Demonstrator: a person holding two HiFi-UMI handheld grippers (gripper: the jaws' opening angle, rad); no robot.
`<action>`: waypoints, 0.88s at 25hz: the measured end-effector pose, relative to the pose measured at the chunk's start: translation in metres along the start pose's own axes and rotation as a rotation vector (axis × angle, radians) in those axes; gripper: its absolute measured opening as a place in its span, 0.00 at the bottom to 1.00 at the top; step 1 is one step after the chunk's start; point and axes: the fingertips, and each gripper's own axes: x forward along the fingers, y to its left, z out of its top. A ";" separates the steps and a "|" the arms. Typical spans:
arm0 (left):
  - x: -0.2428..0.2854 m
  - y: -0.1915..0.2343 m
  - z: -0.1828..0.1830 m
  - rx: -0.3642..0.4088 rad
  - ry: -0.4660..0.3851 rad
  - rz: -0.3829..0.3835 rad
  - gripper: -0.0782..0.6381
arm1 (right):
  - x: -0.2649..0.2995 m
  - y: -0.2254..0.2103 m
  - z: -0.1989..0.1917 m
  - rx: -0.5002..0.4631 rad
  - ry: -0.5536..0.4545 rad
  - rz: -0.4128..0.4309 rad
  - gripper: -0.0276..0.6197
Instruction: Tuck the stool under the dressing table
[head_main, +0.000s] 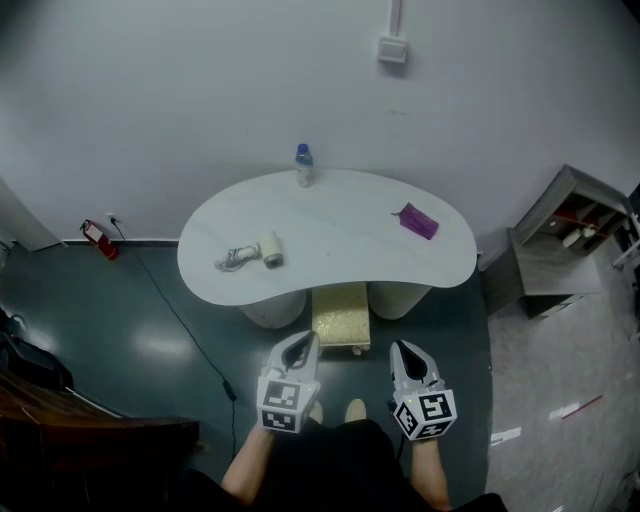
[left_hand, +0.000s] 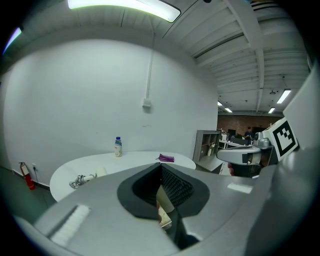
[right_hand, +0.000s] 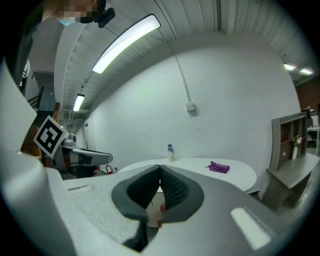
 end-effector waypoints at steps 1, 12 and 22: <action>-0.001 0.000 0.000 -0.002 -0.002 0.001 0.12 | 0.000 0.001 -0.001 -0.002 0.002 0.003 0.05; -0.001 0.003 -0.001 0.003 0.007 0.011 0.12 | 0.007 0.006 0.000 0.006 0.005 0.026 0.05; 0.007 0.003 -0.001 0.000 0.013 0.004 0.12 | 0.012 0.000 0.002 0.006 0.004 0.020 0.05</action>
